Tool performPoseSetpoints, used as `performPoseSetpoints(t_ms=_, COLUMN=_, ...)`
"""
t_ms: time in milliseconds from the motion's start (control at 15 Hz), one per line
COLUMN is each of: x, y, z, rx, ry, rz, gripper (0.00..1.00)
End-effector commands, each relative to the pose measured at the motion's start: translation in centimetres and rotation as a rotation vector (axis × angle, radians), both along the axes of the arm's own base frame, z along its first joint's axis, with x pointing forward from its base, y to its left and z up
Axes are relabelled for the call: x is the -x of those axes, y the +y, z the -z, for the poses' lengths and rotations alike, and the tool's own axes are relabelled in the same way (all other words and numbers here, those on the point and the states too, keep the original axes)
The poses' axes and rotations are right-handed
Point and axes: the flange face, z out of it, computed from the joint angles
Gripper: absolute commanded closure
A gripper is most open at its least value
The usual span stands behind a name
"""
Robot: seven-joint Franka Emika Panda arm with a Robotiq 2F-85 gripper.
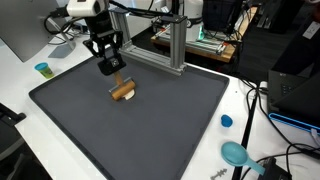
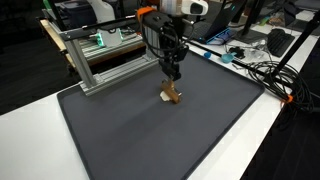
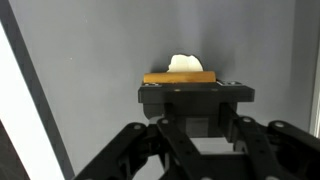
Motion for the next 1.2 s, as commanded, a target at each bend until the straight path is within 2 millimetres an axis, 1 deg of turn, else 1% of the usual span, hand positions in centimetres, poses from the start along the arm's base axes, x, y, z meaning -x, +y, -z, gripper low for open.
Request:
performPoseSetpoints(t_ms=0, x=0.7, y=-1.1, z=2.8, rx=0.075, ry=0.030, rz=0.010, gripper=0.79)
performPoseSetpoints(t_ms=467, x=1.3, y=-0.8, z=3.4, rx=0.154, ry=0.034, rz=0.021, gripper=0.79)
performPoseSetpoints(t_ms=600, x=1.5, y=-0.8, z=4.0, rx=0.178, ry=0.038, rz=0.029, gripper=0.79)
performPoseSetpoints(t_ms=667, x=1.5, y=-0.7, z=3.9, rx=0.178, ry=0.040, rz=0.040, gripper=0.79)
performPoseSetpoints(t_ms=800, x=1.3, y=-0.3, z=1.5, rx=0.110, ry=0.058, rz=0.103, gripper=0.79)
performPoseSetpoints(t_ms=933, x=1.3, y=-0.6, z=-3.0, rx=0.036, ry=0.052, rz=0.200, gripper=0.79)
performPoseSetpoints(t_ms=1000, x=1.7, y=-1.0, z=-5.2, rx=0.046, ry=0.039, rz=0.268, gripper=0.79)
performPoseSetpoints(t_ms=1133, x=2.3, y=-0.3, z=-8.7, rx=-0.003, ry=0.039, rz=0.362, gripper=0.79)
